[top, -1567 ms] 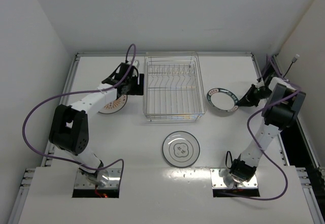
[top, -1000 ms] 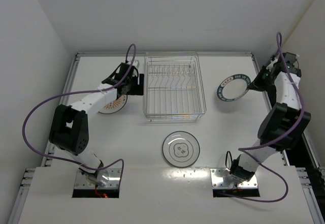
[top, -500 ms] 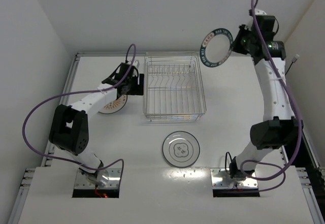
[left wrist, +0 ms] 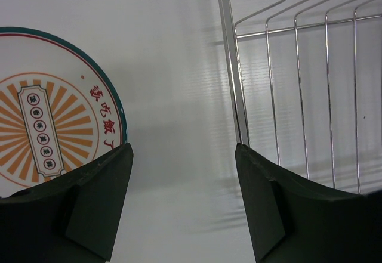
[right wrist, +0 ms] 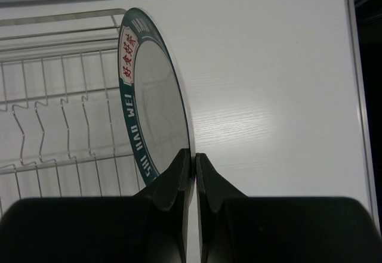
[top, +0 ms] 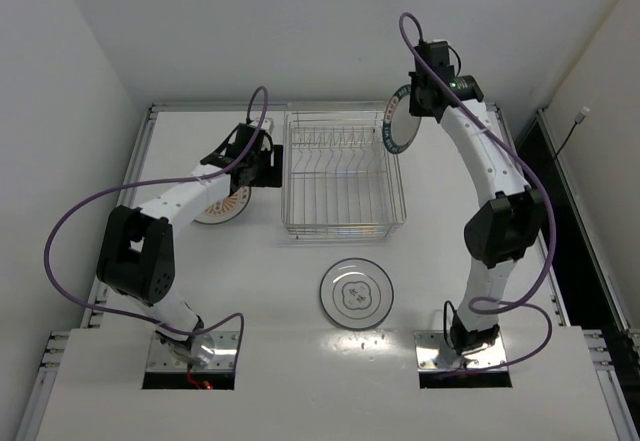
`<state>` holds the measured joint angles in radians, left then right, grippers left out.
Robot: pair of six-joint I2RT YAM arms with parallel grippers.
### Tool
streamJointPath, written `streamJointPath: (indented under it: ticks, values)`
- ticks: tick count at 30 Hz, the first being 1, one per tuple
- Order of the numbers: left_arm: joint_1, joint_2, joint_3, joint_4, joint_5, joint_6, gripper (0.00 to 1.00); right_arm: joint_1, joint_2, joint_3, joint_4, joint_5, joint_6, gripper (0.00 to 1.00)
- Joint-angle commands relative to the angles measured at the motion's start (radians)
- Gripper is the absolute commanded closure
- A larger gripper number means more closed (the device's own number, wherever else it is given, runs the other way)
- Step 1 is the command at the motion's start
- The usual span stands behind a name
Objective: Load the plates into the dish rack
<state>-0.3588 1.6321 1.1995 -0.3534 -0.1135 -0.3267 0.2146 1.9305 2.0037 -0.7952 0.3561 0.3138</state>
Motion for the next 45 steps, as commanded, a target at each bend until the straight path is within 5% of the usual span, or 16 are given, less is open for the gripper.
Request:
streamJointPath:
  ticks: [1,22,30,45]
  values:
    - [0.000,-0.043,0.011,0.024,-0.011,-0.003,0.33,0.026,-0.007,0.006,0.076,0.107,-0.025,1.00]
    - [0.000,-0.043,0.011,0.024,-0.020,-0.003,0.33,0.132,0.119,0.024,0.053,0.224,-0.025,1.00]
    - [0.000,-0.052,0.011,0.024,-0.020,-0.003,0.33,0.132,0.190,0.303,-0.101,0.224,-0.035,1.00]
    - [0.000,-0.052,0.011,0.024,-0.020,-0.003,0.33,0.150,0.150,0.109,-0.036,0.270,-0.035,1.00]
